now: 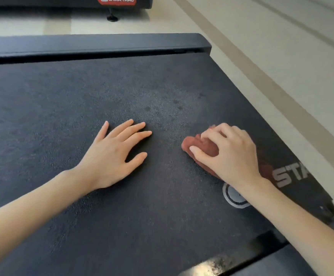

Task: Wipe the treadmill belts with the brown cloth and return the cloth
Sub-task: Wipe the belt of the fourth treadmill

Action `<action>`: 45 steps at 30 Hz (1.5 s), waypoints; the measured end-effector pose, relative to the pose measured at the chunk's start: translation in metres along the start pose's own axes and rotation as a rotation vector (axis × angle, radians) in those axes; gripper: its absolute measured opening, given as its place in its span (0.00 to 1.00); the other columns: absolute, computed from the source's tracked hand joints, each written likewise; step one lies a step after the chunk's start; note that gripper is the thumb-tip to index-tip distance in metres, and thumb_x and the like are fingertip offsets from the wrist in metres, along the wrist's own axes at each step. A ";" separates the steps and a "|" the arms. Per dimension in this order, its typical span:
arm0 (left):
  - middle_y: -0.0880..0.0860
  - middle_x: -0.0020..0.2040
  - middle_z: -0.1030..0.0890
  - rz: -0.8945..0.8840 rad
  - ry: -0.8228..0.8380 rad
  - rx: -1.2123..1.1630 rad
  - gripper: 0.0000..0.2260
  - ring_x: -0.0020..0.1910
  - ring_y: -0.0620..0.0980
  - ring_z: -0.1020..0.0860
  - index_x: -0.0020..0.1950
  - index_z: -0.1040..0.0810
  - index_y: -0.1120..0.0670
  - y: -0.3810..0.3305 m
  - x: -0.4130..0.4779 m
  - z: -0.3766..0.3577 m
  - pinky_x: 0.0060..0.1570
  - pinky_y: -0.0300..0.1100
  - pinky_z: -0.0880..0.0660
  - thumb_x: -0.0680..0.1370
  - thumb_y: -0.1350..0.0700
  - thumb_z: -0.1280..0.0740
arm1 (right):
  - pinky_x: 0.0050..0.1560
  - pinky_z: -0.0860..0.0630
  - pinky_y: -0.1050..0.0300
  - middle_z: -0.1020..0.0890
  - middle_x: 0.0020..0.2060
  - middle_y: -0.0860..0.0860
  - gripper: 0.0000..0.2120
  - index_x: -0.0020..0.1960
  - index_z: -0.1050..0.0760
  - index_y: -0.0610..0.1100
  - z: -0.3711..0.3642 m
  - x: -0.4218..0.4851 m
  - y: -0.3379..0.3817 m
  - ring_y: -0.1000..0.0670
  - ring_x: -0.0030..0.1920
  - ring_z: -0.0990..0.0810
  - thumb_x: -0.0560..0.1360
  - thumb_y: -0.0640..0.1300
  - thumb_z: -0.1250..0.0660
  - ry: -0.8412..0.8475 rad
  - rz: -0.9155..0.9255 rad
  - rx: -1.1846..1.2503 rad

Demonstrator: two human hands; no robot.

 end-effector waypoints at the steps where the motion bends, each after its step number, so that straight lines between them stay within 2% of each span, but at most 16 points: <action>1: 0.39 0.76 0.48 -0.016 0.001 0.011 0.32 0.75 0.41 0.56 0.75 0.45 0.41 0.001 0.002 -0.001 0.73 0.56 0.58 0.72 0.35 0.61 | 0.42 0.28 0.52 0.21 0.39 0.50 0.16 0.41 0.20 0.49 0.001 -0.006 0.008 0.45 0.39 0.23 0.69 0.61 0.34 -0.017 0.033 0.012; 6: 0.44 0.75 0.40 -0.049 -0.069 -0.019 0.28 0.76 0.46 0.50 0.73 0.37 0.46 0.000 0.001 -0.005 0.72 0.62 0.53 0.75 0.40 0.54 | 0.39 0.30 0.57 0.21 0.37 0.52 0.16 0.40 0.20 0.50 -0.017 0.023 0.003 0.47 0.38 0.23 0.69 0.61 0.35 -0.035 -0.001 0.038; 10: 0.45 0.74 0.37 -0.063 -0.082 -0.036 0.26 0.75 0.48 0.46 0.71 0.34 0.47 0.002 0.003 -0.008 0.71 0.63 0.49 0.76 0.41 0.50 | 0.40 0.35 0.58 0.20 0.40 0.50 0.19 0.42 0.22 0.51 -0.053 0.097 -0.025 0.44 0.42 0.22 0.69 0.66 0.39 -0.064 -0.148 -0.029; 14: 0.44 0.73 0.36 -0.054 -0.086 -0.027 0.26 0.75 0.47 0.46 0.71 0.34 0.45 0.003 0.003 -0.003 0.71 0.62 0.50 0.75 0.40 0.50 | 0.46 0.30 0.53 0.20 0.46 0.46 0.19 0.48 0.22 0.51 -0.085 0.177 -0.051 0.40 0.49 0.22 0.71 0.65 0.38 -0.002 -0.243 -0.107; 18: 0.42 0.75 0.42 -0.039 -0.062 -0.038 0.28 0.76 0.44 0.52 0.73 0.40 0.43 0.000 -0.001 -0.002 0.73 0.59 0.56 0.74 0.38 0.55 | 0.48 0.28 0.50 0.20 0.48 0.43 0.20 0.51 0.22 0.49 -0.089 0.184 -0.050 0.39 0.49 0.22 0.73 0.64 0.39 0.014 -0.294 -0.209; 21: 0.42 0.76 0.45 -0.019 -0.084 -0.043 0.28 0.75 0.43 0.54 0.75 0.44 0.45 -0.001 0.000 -0.003 0.73 0.56 0.59 0.76 0.38 0.53 | 0.50 0.27 0.50 0.20 0.48 0.43 0.22 0.52 0.22 0.48 -0.078 0.162 -0.022 0.40 0.48 0.21 0.74 0.64 0.41 0.056 -0.272 -0.215; 24: 0.47 0.77 0.45 0.096 -0.178 -0.069 0.30 0.76 0.47 0.52 0.76 0.44 0.50 0.015 -0.001 0.002 0.74 0.54 0.57 0.76 0.39 0.47 | 0.48 0.27 0.52 0.19 0.46 0.46 0.19 0.49 0.22 0.49 -0.062 0.119 0.021 0.43 0.46 0.21 0.74 0.63 0.40 0.070 -0.155 -0.119; 27: 0.51 0.77 0.45 0.176 -0.211 0.028 0.35 0.76 0.51 0.51 0.76 0.44 0.53 0.053 -0.005 0.013 0.73 0.58 0.56 0.72 0.37 0.50 | 0.44 0.29 0.53 0.20 0.41 0.50 0.16 0.44 0.21 0.50 -0.042 0.057 0.070 0.46 0.41 0.23 0.71 0.62 0.37 0.057 -0.008 -0.001; 30: 0.50 0.78 0.48 0.225 -0.121 0.095 0.40 0.76 0.50 0.54 0.77 0.48 0.53 0.091 -0.008 0.015 0.73 0.58 0.57 0.70 0.32 0.59 | 0.40 0.31 0.55 0.22 0.38 0.52 0.14 0.40 0.22 0.50 -0.031 0.022 0.104 0.49 0.37 0.26 0.70 0.60 0.35 0.005 0.164 0.096; 32: 0.49 0.78 0.50 0.220 -0.097 0.113 0.41 0.76 0.49 0.56 0.77 0.50 0.53 0.097 -0.009 0.012 0.73 0.57 0.58 0.70 0.31 0.63 | 0.39 0.32 0.57 0.22 0.37 0.53 0.14 0.38 0.22 0.50 -0.033 0.021 0.108 0.50 0.36 0.26 0.69 0.60 0.35 -0.011 0.209 0.154; 36: 0.49 0.78 0.50 0.217 -0.117 0.114 0.39 0.76 0.48 0.57 0.77 0.49 0.53 0.098 -0.010 0.008 0.73 0.57 0.59 0.72 0.32 0.61 | 0.38 0.33 0.58 0.22 0.35 0.54 0.14 0.37 0.23 0.51 -0.064 0.081 0.096 0.50 0.36 0.25 0.68 0.62 0.35 -0.006 0.144 0.165; 41: 0.49 0.78 0.49 0.210 -0.129 0.104 0.38 0.76 0.48 0.56 0.77 0.47 0.53 0.097 -0.009 0.012 0.73 0.57 0.58 0.72 0.33 0.60 | 0.43 0.35 0.56 0.21 0.43 0.50 0.17 0.45 0.23 0.51 -0.119 0.203 0.061 0.46 0.47 0.22 0.72 0.64 0.39 0.050 -0.006 -0.003; 45: 0.48 0.77 0.48 0.210 -0.136 0.100 0.38 0.76 0.48 0.55 0.76 0.46 0.52 0.094 -0.010 0.013 0.73 0.57 0.57 0.71 0.33 0.60 | 0.46 0.31 0.53 0.20 0.45 0.48 0.18 0.48 0.22 0.51 -0.133 0.226 0.050 0.43 0.49 0.22 0.72 0.64 0.40 0.002 -0.060 -0.069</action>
Point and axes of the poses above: each hand's wrist, its own x-axis towards the middle knuckle, its own z-axis out of the back of the hand, y = z × x, the point moved 4 cm from there along x, towards the middle knuckle
